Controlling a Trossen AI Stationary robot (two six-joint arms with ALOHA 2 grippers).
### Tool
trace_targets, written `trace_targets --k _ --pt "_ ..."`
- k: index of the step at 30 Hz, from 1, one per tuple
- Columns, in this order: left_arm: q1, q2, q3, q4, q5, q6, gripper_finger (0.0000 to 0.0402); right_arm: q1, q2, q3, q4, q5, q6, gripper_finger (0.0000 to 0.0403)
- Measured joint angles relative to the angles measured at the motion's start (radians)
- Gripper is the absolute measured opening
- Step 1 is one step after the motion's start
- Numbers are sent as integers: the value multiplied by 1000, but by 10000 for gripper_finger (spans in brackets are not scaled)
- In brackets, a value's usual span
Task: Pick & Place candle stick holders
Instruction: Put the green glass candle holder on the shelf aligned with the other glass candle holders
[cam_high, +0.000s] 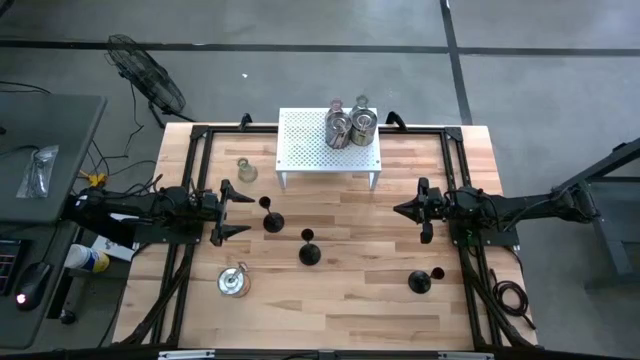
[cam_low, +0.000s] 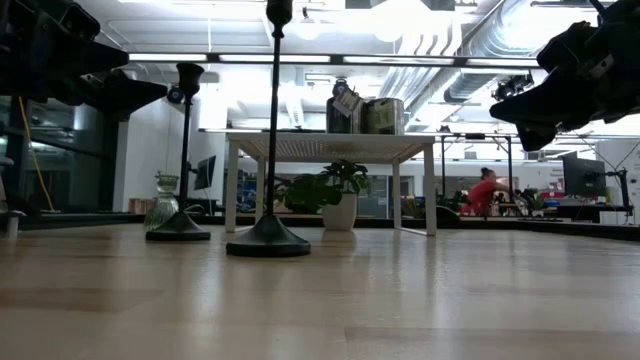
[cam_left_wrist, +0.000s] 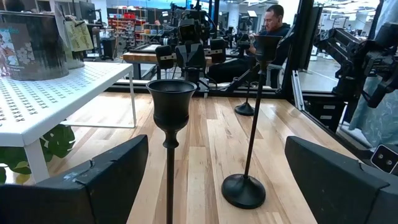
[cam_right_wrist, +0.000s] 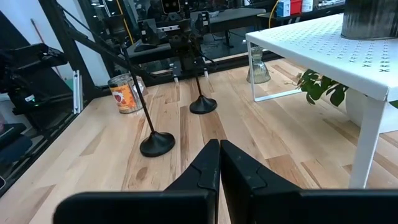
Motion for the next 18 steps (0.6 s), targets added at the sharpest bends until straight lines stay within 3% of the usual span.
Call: trace_targets --k 18 --pt "0 0 1 43 -24 -5 372 0 0 0 0 0 0 4"
